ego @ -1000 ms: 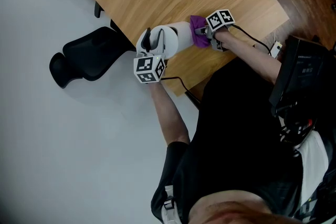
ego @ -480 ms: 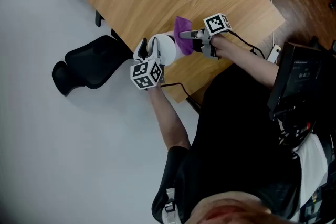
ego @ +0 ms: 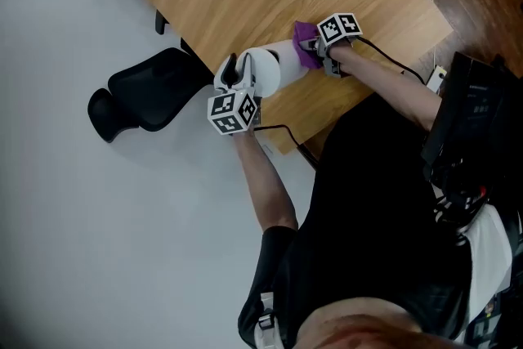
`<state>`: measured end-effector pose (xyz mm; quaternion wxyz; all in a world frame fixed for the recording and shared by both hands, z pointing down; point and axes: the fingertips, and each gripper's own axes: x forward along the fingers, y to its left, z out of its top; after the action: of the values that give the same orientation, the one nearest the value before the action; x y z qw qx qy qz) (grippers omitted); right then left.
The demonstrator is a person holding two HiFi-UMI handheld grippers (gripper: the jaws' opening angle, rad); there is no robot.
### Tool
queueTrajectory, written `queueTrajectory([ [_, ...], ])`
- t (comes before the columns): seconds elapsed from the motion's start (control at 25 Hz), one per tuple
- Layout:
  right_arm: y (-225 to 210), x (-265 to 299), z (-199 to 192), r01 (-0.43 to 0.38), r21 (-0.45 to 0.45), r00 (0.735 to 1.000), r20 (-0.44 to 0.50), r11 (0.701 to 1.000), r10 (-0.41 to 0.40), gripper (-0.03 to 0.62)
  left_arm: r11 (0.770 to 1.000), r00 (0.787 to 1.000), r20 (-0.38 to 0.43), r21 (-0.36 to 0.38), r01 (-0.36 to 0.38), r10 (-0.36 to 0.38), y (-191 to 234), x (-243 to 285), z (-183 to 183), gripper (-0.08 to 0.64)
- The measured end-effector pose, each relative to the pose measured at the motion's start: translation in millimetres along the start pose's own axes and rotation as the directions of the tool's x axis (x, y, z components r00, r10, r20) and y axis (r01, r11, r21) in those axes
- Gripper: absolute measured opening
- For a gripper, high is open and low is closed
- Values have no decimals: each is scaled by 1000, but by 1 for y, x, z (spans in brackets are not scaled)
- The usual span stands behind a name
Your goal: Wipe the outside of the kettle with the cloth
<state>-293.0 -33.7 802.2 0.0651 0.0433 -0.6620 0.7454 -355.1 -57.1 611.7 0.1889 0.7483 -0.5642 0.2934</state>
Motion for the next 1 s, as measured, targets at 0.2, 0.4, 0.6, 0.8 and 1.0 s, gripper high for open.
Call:
queueTrajectory([
  [0.2, -15, 3, -3, 74, -40, 997, -31, 996, -75, 44, 1000, 1000, 17, 25, 14, -14, 2, -4, 3, 71],
  [0.4, -16, 7, -26, 77, -69, 995, -57, 995, -81, 43, 950, 970, 22, 206, 233, -243, -9, -5, 4, 71],
  [0.6, -10, 2, -42, 28, -85, 997, -65, 996, -33, 44, 906, 934, 0, 243, 347, -358, -14, -6, 7, 70],
  [0.8, 130, -47, -19, -311, -271, 948, -15, 911, 319, 46, 980, 988, 31, 135, 147, -152, -1, -9, 13, 64],
  [1.0, 191, -52, -25, -481, -245, 873, -41, 842, 486, 46, 991, 998, 9, 119, 64, -65, -7, -7, -3, 48],
])
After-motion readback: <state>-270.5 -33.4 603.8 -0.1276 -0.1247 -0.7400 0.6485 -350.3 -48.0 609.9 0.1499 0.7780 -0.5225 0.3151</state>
